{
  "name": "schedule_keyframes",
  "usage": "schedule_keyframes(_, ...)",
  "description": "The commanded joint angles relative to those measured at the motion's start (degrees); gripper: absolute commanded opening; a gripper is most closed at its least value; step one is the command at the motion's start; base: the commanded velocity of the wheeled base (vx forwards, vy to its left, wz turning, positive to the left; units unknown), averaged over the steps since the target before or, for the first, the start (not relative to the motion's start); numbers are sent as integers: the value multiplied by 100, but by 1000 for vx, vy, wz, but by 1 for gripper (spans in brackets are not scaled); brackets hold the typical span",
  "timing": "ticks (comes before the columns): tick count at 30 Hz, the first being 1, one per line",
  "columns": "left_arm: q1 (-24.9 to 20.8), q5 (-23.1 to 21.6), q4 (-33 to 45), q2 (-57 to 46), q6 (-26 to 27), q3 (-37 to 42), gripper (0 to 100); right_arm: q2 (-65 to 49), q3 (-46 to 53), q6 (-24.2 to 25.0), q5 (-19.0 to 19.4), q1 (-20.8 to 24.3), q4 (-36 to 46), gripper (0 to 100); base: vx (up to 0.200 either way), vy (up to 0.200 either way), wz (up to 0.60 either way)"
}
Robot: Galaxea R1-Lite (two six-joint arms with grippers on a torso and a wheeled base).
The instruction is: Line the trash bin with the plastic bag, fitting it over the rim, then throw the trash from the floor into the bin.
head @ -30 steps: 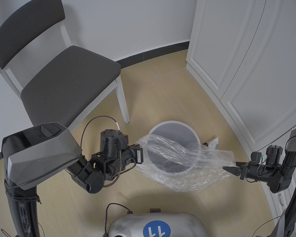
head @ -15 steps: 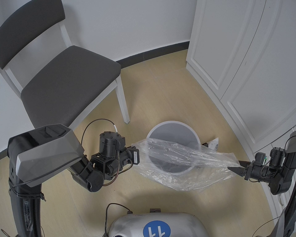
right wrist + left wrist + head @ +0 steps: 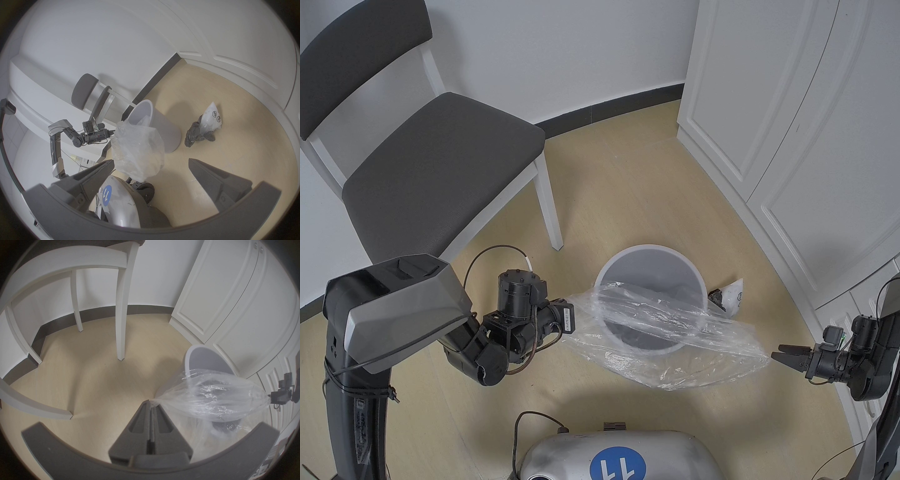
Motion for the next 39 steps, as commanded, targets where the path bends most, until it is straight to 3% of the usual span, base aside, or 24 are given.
schedule_keyframes(1, 8, 1, 0, 25, -4, -56, 0, -18, -35, 41, 2, -41, -105, 100, 0, 0, 0)
schedule_keyframes(8, 52, 1, 35, 69, -4, -152, 0, -255, -70, 217, 2, -225, -105, 100, 0, 0, 0)
schedule_keyframes(14, -45, 28, -9, -63, -12, -65, 0, -941, -281, 1298, -95, -199, -105, 100, 0, 0, 0)
schedule_keyframes(15, -142, 133, -9, -116, -12, -56, 0, -1372, -316, 1825, -244, -137, -105, 100, 0, 0, 0)
schedule_keyframes(17, -194, 212, -9, -151, -12, -56, 0, -1662, -325, 2080, -473, -41, -105, 100, 0, 0, 0)
schedule_keyframes(18, -273, 265, -18, -204, -4, -47, 0, -2004, -325, 2238, -912, 197, -105, 100, 0, 0, 0)
schedule_keyframes(22, -335, 274, -18, -345, -12, 23, 0, -2532, -334, 2229, -1633, 592, -105, 100, 0, 0, 0)
schedule_keyframes(26, -353, 265, -149, -468, -4, 243, 0, -2866, -290, 2159, -1826, 812, -105, 100, 0, 0, 0)
schedule_keyframes(30, -414, 283, -747, -476, 5, 603, 0, -2883, -334, 1359, -1844, 979, -105, 100, 0, 0, 0)
schedule_keyframes(32, -449, 283, -905, -512, 5, 762, 0, -2664, -466, 700, -1870, 979, -105, 100, 0, 0, 0)
schedule_keyframes(33, -458, 283, -967, -547, 5, 823, 0, -2585, -554, 331, -2002, 988, -105, 100, 0, 0, 0)
schedule_keyframes(36, -493, 283, -1090, -652, 5, 1008, 0, -2409, -729, -486, -3039, 1225, -105, 100, 0, 0, 0)
schedule_keyframes(37, -511, 283, -1160, -696, 5, 1087, 0, -2303, -914, -768, -3830, 1532, -105, 100, 0, 0, 0)
schedule_keyframes(39, -520, 283, -1274, -749, 5, 1166, 0, -2145, -1239, -847, -4999, 2165, -105, 100, 0, 0, 0)
